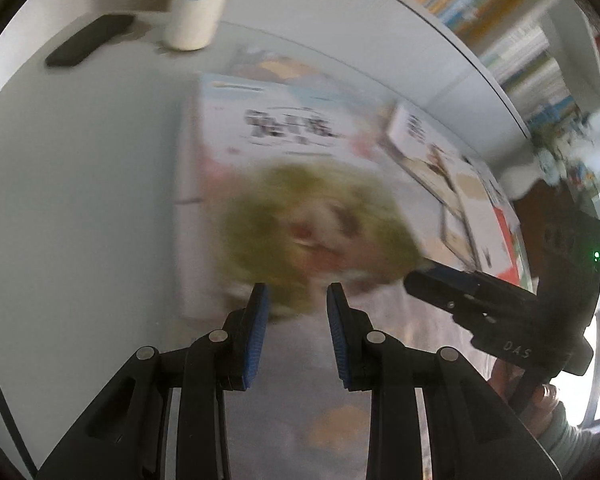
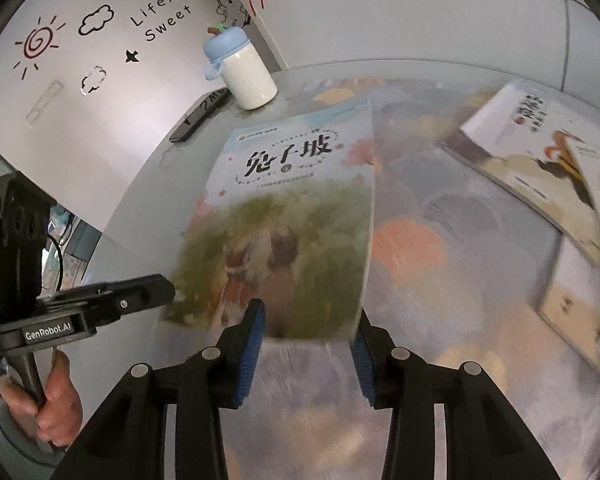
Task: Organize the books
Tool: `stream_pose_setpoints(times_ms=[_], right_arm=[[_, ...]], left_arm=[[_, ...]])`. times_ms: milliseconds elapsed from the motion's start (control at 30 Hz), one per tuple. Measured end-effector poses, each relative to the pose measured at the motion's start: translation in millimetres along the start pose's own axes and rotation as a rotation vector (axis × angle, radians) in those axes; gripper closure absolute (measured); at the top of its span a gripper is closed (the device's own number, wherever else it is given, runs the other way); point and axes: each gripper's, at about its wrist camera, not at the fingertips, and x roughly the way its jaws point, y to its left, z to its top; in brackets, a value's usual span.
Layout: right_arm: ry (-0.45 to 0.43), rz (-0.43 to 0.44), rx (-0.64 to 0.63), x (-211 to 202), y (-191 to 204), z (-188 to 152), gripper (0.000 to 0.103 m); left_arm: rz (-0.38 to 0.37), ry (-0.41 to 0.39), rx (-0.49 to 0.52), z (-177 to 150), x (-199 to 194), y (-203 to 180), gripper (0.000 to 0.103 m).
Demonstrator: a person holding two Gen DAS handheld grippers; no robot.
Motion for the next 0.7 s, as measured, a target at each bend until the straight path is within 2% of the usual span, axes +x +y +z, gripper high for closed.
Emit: stream_pose_setpoints(times_ms=[200, 333, 433, 500, 600, 633, 667, 700], right_arm=[[-0.066, -0.056, 0.004, -56, -29, -45, 0.063], [-0.131, -0.22, 0.006, -105, -62, -85, 0.062], [-0.191, -0.334, 0.053, -142, -97, -121, 0.046], [-0.222, -0.398, 0.087, -161, -119, -142, 0.045], [-0.209, -0.464, 0.139, -169, -153, -168, 0.045], [-0.205, -0.484, 0.149, -169, -163, -174, 0.045], [-0.203, -0.494, 0.154, -169, -169, -180, 0.045], [-0.197, -0.503, 0.156, -167, -177, -185, 0.045]], left_arm=[[0.024, 0.021, 0.101, -35, 23, -86, 0.075], [0.043, 0.013, 0.109, -55, 48, -133, 0.075], [0.112, -0.028, 0.127, -70, 65, -169, 0.075], [0.155, -0.051, 0.141, -78, 80, -186, 0.074], [0.205, -0.073, 0.123, -87, 101, -198, 0.074], [0.232, -0.119, 0.128, -91, 102, -203, 0.071], [0.247, -0.151, 0.14, -95, 103, -208, 0.062], [0.251, -0.156, 0.15, -98, 105, -211, 0.055]])
